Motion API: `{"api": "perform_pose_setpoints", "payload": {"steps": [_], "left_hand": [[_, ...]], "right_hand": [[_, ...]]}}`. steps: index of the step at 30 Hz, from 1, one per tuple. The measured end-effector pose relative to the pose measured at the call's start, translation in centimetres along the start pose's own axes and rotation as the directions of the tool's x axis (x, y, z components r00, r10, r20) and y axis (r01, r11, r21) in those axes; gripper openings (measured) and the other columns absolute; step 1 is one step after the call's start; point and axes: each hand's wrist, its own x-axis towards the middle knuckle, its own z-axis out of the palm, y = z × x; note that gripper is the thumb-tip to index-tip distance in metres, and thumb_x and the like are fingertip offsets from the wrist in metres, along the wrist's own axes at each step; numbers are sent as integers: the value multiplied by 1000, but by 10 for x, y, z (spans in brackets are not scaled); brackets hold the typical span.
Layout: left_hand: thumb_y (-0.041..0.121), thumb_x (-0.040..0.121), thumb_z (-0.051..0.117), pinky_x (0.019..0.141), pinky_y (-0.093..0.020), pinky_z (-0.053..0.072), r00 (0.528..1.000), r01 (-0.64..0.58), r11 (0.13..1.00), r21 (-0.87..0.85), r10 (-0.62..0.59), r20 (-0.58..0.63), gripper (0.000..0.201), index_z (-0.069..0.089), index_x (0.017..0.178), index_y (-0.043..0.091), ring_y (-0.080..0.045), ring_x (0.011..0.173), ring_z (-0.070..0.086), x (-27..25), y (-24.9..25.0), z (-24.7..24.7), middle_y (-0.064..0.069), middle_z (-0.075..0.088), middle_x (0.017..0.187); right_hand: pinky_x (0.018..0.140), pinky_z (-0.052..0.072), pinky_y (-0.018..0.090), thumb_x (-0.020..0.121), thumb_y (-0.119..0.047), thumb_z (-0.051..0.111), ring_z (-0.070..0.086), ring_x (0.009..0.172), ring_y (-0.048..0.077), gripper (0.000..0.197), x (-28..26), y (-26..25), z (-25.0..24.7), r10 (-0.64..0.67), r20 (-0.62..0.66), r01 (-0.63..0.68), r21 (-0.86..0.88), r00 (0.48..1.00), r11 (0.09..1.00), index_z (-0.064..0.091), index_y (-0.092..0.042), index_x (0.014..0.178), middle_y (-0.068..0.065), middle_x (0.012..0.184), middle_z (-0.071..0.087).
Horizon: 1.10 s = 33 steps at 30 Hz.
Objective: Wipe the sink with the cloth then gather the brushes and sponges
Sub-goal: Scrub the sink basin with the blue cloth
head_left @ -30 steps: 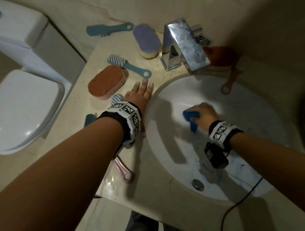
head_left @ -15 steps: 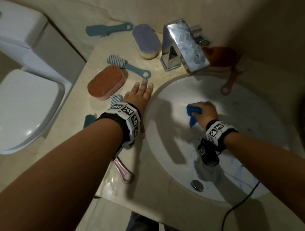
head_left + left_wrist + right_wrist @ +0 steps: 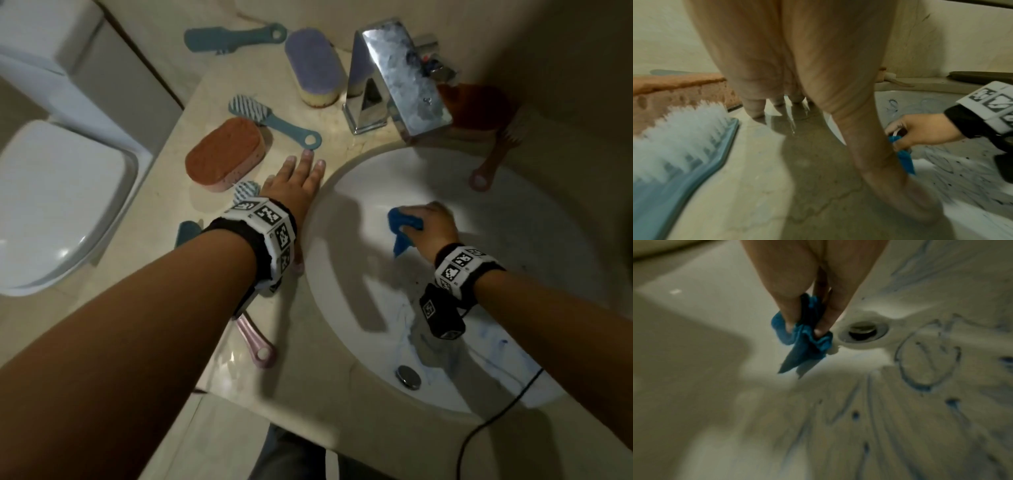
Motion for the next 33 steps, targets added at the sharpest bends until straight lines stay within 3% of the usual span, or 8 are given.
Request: {"api": "perform_pose_setpoints", "payload": {"steps": [3,7,12,15,21,27,31,33], "left_hand": [[36,39,94,120,-48,7,1000,7,1000,23,-7,-7,159,-22,147,14,-32,144,-18,-5,3,-1,-10,-28,154],[39,35,94,120,-48,8,1000,27,998,58,-26,-15,163,-23,146,13,-32,144,-18,2,2,1,-11,-28,154],[39,35,94,120,-47,9,1000,20,998,57,-20,-11,163,-22,146,13,-30,145,-17,2,0,0,-11,-28,154],[34,43,93,120,-45,9,999,31,1000,3,-31,-15,155,-20,147,16,-28,146,-14,-9,2,1,-8,-26,155],[40,57,87,121,-37,6,994,105,987,-121,-107,-11,141,-17,148,10,-29,147,-9,-52,7,32,-13,-20,156],[38,47,92,121,-43,8,986,165,980,-111,-164,21,155,-26,144,9,-30,144,-18,-62,16,55,-13,-30,153],[35,46,92,121,-43,9,982,188,977,-103,-186,29,155,-24,145,8,-31,145,-17,-65,21,50,-13,-29,153],[32,49,92,121,-43,9,979,202,975,-95,-199,38,152,-24,145,7,-31,145,-16,-64,24,49,-14,-29,153]], "right_hand": [[89,37,23,84,-3,62,56,105,33,25,-18,-6,23,-142,284,175,-93,948,980,70,-9,107,18,109,63],[92,39,31,87,-7,60,54,110,35,27,-6,8,20,-47,165,75,-163,985,984,68,-10,112,19,115,60],[56,37,7,78,6,50,56,80,20,13,14,19,-11,105,123,-86,-146,987,986,62,2,77,17,82,61],[82,44,20,81,-4,61,62,99,26,27,-3,-4,-1,-55,160,76,-129,986,989,71,-13,104,13,105,68],[86,38,24,82,-11,62,54,102,25,32,-55,-34,39,-202,642,398,-174,740,901,65,-13,114,10,109,56],[96,38,33,85,-4,58,51,115,36,33,-24,8,5,-14,258,93,-299,966,950,64,-10,117,19,120,56],[89,38,28,85,-11,63,53,107,27,28,-35,-10,7,-114,351,209,-247,929,946,64,-11,113,13,110,59],[77,32,21,80,-12,69,50,94,21,30,-63,-25,14,-242,491,330,-100,837,939,64,-10,110,6,98,54]]}}
